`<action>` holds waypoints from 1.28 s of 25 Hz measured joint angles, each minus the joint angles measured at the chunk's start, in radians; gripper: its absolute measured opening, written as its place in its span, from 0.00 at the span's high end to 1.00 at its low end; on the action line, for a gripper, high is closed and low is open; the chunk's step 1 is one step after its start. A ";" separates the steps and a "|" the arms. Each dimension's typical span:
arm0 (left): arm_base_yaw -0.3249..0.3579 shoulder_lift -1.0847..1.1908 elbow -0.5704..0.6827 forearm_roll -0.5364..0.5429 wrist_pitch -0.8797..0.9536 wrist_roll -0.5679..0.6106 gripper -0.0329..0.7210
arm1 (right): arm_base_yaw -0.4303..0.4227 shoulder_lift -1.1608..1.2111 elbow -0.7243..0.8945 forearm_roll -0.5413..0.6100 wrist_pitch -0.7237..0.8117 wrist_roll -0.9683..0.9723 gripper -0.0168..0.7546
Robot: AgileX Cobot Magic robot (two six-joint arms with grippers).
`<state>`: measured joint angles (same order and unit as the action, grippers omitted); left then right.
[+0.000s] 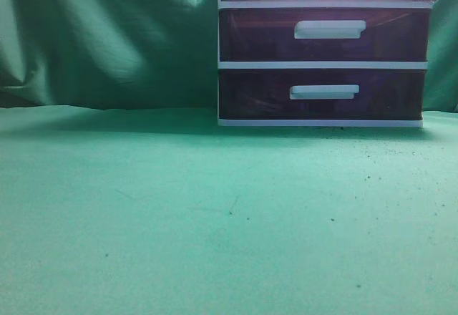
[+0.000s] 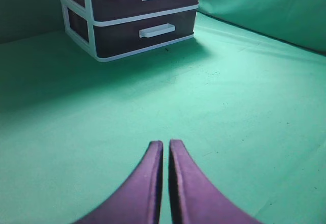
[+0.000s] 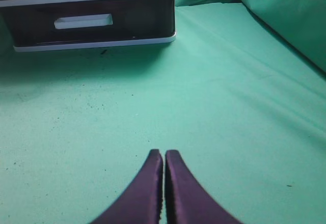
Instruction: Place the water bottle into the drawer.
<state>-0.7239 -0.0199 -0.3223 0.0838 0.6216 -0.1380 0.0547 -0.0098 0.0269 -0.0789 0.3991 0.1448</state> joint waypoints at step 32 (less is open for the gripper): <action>0.661 0.002 0.344 -0.048 -0.270 0.019 0.96 | 0.000 0.000 0.002 0.000 -0.002 0.002 0.98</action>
<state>-0.0628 -0.0179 0.0213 0.0358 0.3512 -0.1188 0.0547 -0.0098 0.0285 -0.0789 0.3969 0.1469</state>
